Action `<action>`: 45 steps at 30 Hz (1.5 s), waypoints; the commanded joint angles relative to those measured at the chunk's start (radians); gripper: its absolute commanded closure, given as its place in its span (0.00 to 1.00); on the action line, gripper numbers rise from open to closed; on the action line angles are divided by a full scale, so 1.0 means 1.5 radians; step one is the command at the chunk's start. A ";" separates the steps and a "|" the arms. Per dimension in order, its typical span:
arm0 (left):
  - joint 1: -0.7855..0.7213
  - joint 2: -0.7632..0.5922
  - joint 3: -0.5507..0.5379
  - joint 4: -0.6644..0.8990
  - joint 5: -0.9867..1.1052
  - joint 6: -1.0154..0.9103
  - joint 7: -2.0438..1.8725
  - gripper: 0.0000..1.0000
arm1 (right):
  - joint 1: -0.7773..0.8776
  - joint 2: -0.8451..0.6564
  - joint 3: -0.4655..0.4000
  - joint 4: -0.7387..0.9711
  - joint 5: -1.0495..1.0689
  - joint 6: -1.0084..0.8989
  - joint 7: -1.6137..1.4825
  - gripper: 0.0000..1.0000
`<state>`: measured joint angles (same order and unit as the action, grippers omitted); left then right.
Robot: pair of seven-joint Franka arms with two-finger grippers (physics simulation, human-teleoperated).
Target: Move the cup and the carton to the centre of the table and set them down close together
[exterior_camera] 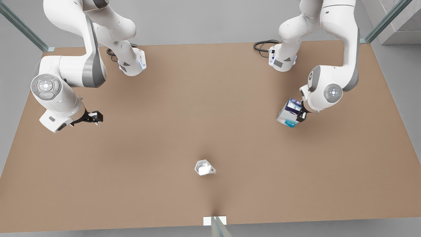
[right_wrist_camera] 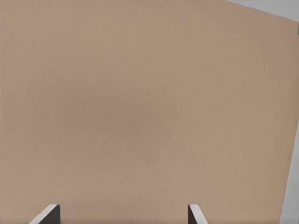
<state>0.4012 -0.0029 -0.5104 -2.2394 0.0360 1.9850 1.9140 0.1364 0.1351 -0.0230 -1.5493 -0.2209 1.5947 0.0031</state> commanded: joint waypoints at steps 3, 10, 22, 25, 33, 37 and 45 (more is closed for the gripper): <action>0.054 -0.001 0.003 -0.015 0.011 0.010 0.005 0.00 | 0.000 0.000 0.000 0.000 0.000 -0.001 -0.001 0.00; 0.048 -0.003 -0.017 -0.060 -0.010 0.073 0.003 0.02 | 0.001 0.000 0.000 0.000 0.000 -0.001 -0.001 0.00; 0.045 -0.003 -0.072 -0.053 -0.085 0.079 0.001 0.01 | 0.000 0.003 0.000 0.000 0.000 -0.001 0.000 0.00; 0.044 0.001 -0.086 -0.054 -0.097 0.098 0.001 0.01 | 0.000 0.002 0.000 0.000 0.000 -0.001 0.000 0.00; 0.050 -0.008 -0.087 -0.071 -0.066 0.094 0.004 0.54 | 0.000 0.002 0.001 0.000 0.000 -0.001 0.000 0.00; 0.053 -0.006 -0.087 -0.071 -0.067 0.097 0.004 0.72 | 0.000 0.003 0.000 0.000 0.000 -0.001 0.000 0.00; 0.055 -0.027 -0.087 -0.014 -0.076 0.046 -0.004 0.72 | 0.000 0.003 0.000 0.000 0.000 -0.001 0.000 0.00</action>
<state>0.4855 -0.0431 -0.6375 -2.2405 -0.1238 2.0411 1.9104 0.1364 0.1397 -0.0226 -1.5493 -0.2209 1.5938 0.0029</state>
